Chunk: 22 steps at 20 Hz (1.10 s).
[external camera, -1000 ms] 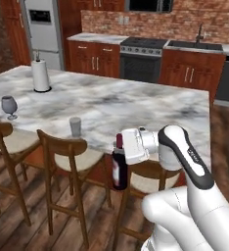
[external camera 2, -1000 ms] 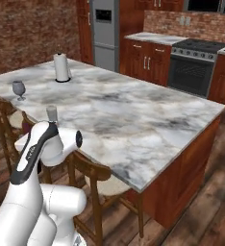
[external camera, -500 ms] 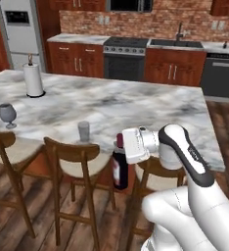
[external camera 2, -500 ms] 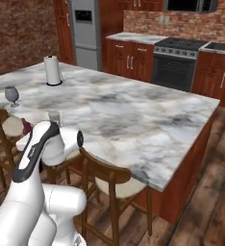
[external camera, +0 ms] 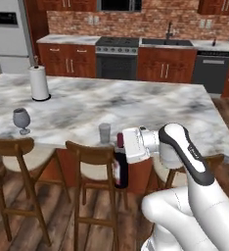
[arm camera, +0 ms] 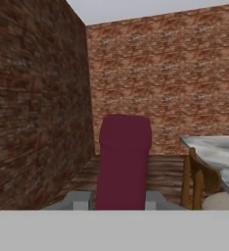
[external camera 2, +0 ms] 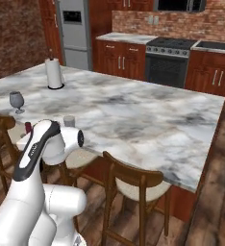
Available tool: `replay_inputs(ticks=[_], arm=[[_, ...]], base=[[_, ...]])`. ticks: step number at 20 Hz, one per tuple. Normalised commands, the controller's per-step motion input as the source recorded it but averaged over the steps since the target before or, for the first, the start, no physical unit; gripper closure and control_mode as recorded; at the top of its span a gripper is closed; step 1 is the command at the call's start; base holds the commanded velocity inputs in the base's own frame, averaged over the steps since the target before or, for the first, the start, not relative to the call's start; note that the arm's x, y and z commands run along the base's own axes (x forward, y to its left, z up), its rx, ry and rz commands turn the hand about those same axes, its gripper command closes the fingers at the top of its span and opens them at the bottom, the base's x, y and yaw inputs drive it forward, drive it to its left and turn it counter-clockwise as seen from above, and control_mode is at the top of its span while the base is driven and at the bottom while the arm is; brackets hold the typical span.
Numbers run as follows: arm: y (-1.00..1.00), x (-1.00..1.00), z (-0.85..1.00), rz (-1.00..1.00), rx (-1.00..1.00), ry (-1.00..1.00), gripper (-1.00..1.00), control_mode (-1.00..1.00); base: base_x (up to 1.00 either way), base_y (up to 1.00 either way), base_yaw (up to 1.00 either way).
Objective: There is a wine glass and glass cup on the dining counter. Place the wine bottle next to the wine glass and the juice bottle next to the glass cup.
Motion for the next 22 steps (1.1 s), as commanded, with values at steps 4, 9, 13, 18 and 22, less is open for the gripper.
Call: replay_inputs(ticks=[4,9,13,18,22], arm=[[0.00,0.00,0.00,0.00,0.00,0.00,1.00,1.00],[0.00,0.00,0.00,0.00,0.00,0.00,1.00,1.00],[0.00,0.00,0.00,0.00,0.00,0.00,1.00,1.00],[0.00,0.00,0.00,0.00,0.00,0.00,1.00,1.00],[0.00,0.00,0.00,0.00,0.00,0.00,1.00,1.00]], base=[[0.00,0.73,-0.27],[0.00,0.74,-0.26],[0.00,0.75,-0.26],[0.00,0.73,-0.27],[0.00,0.72,-0.28]])
